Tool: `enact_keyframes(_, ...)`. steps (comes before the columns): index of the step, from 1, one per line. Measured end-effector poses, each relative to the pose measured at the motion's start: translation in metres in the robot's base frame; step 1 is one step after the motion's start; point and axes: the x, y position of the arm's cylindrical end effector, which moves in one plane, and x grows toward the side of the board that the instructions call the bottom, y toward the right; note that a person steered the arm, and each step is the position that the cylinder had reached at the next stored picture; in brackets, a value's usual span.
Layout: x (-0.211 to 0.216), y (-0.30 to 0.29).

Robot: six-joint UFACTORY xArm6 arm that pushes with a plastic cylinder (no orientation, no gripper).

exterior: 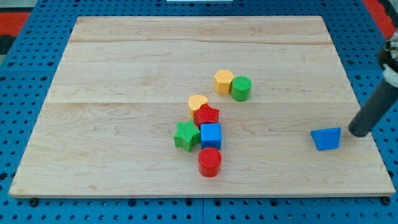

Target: Slide the blue triangle towards the group of the blocks

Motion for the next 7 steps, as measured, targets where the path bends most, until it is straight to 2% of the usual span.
enact_keyframes(2,0.000,-0.080)
enact_keyframes(5,0.044,-0.081)
enact_keyframes(7,0.048,-0.105)
